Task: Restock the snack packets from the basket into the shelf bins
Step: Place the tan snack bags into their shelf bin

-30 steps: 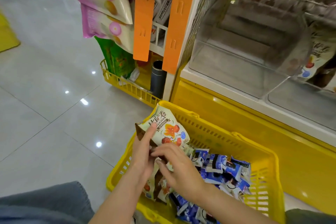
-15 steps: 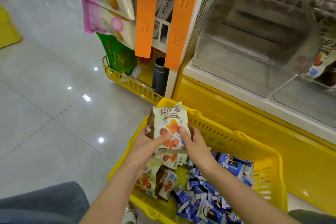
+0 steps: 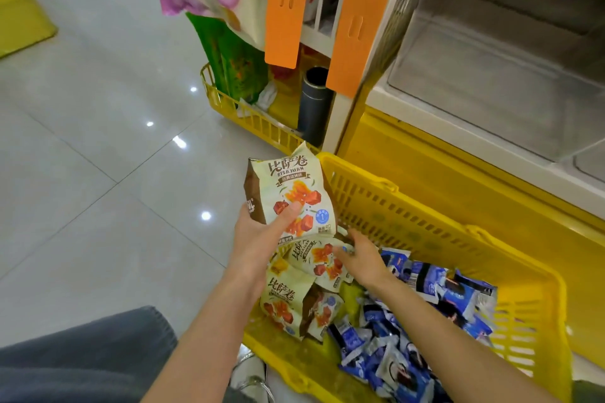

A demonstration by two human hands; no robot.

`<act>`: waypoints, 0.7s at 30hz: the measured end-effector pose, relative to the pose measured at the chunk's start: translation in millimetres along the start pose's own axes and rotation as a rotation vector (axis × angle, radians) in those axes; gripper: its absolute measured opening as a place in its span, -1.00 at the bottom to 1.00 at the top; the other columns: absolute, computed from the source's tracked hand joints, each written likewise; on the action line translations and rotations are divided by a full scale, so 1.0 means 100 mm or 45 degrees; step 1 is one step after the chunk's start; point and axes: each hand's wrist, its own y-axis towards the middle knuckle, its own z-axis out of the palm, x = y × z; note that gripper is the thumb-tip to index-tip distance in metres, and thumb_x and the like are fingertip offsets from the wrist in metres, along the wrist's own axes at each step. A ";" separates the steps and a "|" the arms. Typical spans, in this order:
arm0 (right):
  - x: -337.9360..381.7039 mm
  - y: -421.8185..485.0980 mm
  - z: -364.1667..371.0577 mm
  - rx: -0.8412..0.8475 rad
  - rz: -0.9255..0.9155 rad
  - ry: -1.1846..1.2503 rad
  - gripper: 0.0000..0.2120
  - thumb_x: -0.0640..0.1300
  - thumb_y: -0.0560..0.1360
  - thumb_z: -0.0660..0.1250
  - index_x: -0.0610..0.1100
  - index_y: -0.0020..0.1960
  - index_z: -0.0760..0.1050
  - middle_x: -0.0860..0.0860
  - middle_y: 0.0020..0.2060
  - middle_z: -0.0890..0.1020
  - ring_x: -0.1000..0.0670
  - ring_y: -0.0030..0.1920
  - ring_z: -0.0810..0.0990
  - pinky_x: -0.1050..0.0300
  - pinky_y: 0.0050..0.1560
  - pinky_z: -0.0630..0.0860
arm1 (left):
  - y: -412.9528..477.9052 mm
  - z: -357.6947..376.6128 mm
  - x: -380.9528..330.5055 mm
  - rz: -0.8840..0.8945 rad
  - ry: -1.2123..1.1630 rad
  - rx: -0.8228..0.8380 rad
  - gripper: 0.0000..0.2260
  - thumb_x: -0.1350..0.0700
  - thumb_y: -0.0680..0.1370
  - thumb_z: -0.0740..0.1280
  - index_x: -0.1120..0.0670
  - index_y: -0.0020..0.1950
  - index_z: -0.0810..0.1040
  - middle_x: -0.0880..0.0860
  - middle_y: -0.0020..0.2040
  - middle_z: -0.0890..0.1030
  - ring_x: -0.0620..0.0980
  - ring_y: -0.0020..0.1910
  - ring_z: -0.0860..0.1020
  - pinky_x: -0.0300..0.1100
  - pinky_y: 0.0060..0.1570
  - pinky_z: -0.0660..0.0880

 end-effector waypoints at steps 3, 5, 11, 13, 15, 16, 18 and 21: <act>0.01 0.07 0.01 0.098 0.020 -0.307 -0.52 0.29 0.42 0.29 -0.09 0.10 0.46 -0.01 -0.01 0.60 -0.06 0.04 0.58 0.13 -0.09 0.46 | 0.03 0.03 0.02 -0.008 0.019 -0.014 -0.47 -0.05 0.32 0.51 -0.03 0.23 0.44 0.04 -0.01 0.67 0.03 -0.08 0.67 0.10 0.04 0.56; 0.00 0.08 0.04 0.231 0.042 -0.441 -0.40 0.39 0.35 0.28 -0.03 0.18 0.43 0.00 0.03 0.60 -0.05 0.05 0.58 0.09 -0.03 0.51 | 0.05 0.06 0.03 -0.006 0.032 -0.018 -0.48 -0.04 0.32 0.52 -0.03 0.23 0.44 0.03 -0.01 0.68 0.02 -0.08 0.67 0.09 0.05 0.56; -0.10 -0.04 0.17 0.250 0.008 -0.284 -0.39 0.11 0.37 0.45 -0.11 0.30 0.34 -0.04 0.18 0.55 -0.07 0.14 0.54 0.09 0.09 0.49 | 0.01 0.11 0.03 0.037 0.092 -0.037 -0.49 -0.07 0.30 0.52 -0.06 0.20 0.46 -0.01 -0.03 0.68 -0.03 -0.09 0.66 0.00 -0.03 0.59; -0.11 -0.10 0.07 0.176 0.022 -0.307 -0.48 0.14 0.38 0.44 -0.10 0.19 0.38 -0.03 0.06 0.58 -0.04 0.00 0.56 0.15 -0.11 0.44 | -0.01 0.10 0.02 0.054 0.104 -0.053 -0.50 -0.08 0.31 0.51 -0.07 0.19 0.45 -0.01 -0.04 0.68 -0.04 -0.10 0.66 -0.05 -0.09 0.59; -0.09 -0.20 -0.12 0.109 0.034 -0.257 -0.53 0.16 0.37 0.43 -0.08 0.10 0.38 0.04 -0.12 0.56 0.04 -0.17 0.53 0.20 -0.26 0.38 | -0.05 0.08 0.00 0.067 0.119 -0.058 -0.50 -0.10 0.33 0.49 -0.06 0.21 0.45 -0.01 -0.03 0.67 -0.04 -0.09 0.66 -0.10 -0.13 0.58; -0.08 -0.27 -0.25 0.075 0.030 -0.215 -0.54 0.17 0.37 0.43 -0.07 0.09 0.37 0.09 -0.18 0.53 0.09 -0.23 0.52 0.24 -0.32 0.36 | -0.08 0.09 -0.02 0.077 0.129 -0.055 -0.50 -0.10 0.34 0.48 -0.05 0.22 0.44 -0.01 -0.02 0.67 -0.04 -0.08 0.66 -0.12 -0.14 0.57; -0.05 -0.43 -0.55 0.007 -0.002 -0.177 -0.54 0.19 0.36 0.43 -0.03 0.09 0.35 0.13 -0.21 0.54 0.18 -0.28 0.52 0.33 -0.40 0.36 | -0.13 0.11 -0.05 0.113 0.147 -0.037 -0.51 -0.10 0.36 0.47 -0.03 0.23 0.44 -0.01 -0.02 0.67 -0.04 -0.09 0.65 -0.13 -0.15 0.56; 0.01 -0.71 -1.03 -0.073 -0.046 -0.032 -0.52 0.16 0.34 0.46 -0.07 0.12 0.42 0.04 -0.07 0.63 0.06 -0.12 0.61 0.20 -0.14 0.53 | -0.22 0.19 -0.14 0.180 0.152 0.033 -0.52 -0.09 0.36 0.47 -0.04 0.22 0.45 -0.03 -0.01 0.66 -0.07 -0.09 0.66 -0.15 -0.15 0.57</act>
